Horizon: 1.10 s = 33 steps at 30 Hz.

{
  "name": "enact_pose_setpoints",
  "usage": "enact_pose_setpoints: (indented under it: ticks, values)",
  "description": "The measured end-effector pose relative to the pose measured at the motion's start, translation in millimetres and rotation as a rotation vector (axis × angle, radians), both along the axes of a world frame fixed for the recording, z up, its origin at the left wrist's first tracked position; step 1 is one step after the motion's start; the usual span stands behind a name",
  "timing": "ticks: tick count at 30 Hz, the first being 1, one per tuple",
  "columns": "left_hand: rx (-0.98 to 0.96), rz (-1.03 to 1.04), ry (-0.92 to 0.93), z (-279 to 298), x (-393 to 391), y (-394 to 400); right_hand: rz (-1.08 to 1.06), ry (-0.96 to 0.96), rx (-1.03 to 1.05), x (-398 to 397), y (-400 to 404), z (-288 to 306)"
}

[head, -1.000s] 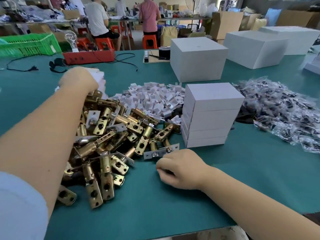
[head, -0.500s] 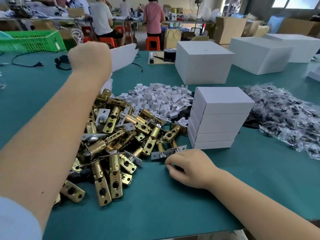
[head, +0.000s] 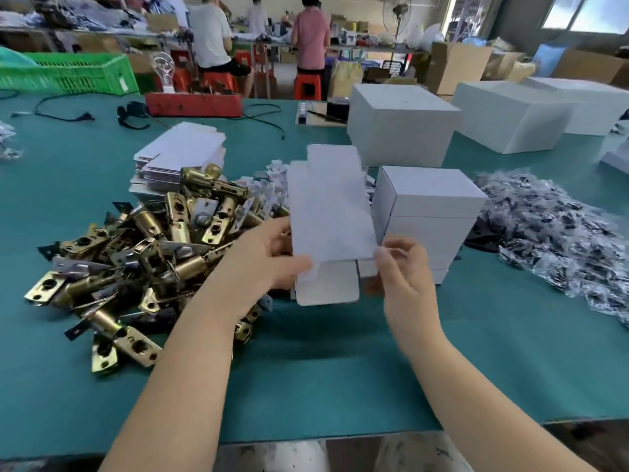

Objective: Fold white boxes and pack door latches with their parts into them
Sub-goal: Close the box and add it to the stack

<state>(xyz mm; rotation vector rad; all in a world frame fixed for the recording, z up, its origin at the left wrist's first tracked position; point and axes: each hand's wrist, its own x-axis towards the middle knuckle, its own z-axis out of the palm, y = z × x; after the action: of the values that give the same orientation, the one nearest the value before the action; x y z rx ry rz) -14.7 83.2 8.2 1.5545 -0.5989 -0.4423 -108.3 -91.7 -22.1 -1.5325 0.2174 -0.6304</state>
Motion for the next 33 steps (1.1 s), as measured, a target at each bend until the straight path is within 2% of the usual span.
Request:
enact_pose_setpoints:
  ticks: [3,8,15,22,25,29,33]
  values:
    - [0.058,-0.114,-0.033,-7.8,-5.8,-5.1,0.055,0.010,-0.048,-8.8,-3.7,-6.8]
    - [0.149,-0.132,-0.132,-14.0,-14.0,-18.2,0.096,0.019,-0.281,-16.6,6.0,-7.5]
    - [0.220,-0.028,-0.372,-13.6,-14.5,-17.6,0.156,0.061,-0.188,-15.2,-0.5,-6.0]
    - [0.258,0.007,-0.543,-6.2,-20.6,-16.5,0.147,0.099,-0.228,-14.2,0.1,-7.6]
    - [0.264,0.011,-0.526,-7.1,-20.2,-15.2,0.094,0.121,-0.295,-12.1,0.3,-10.1]
    - [0.118,-0.027,-0.348,-6.8,-15.6,-12.3,0.050,0.162,-0.373,-9.6,-5.5,-9.1]
    - [0.082,-0.114,-0.262,-11.4,-16.2,-16.8,0.142,0.217,-0.480,-11.9,-4.0,-10.3]
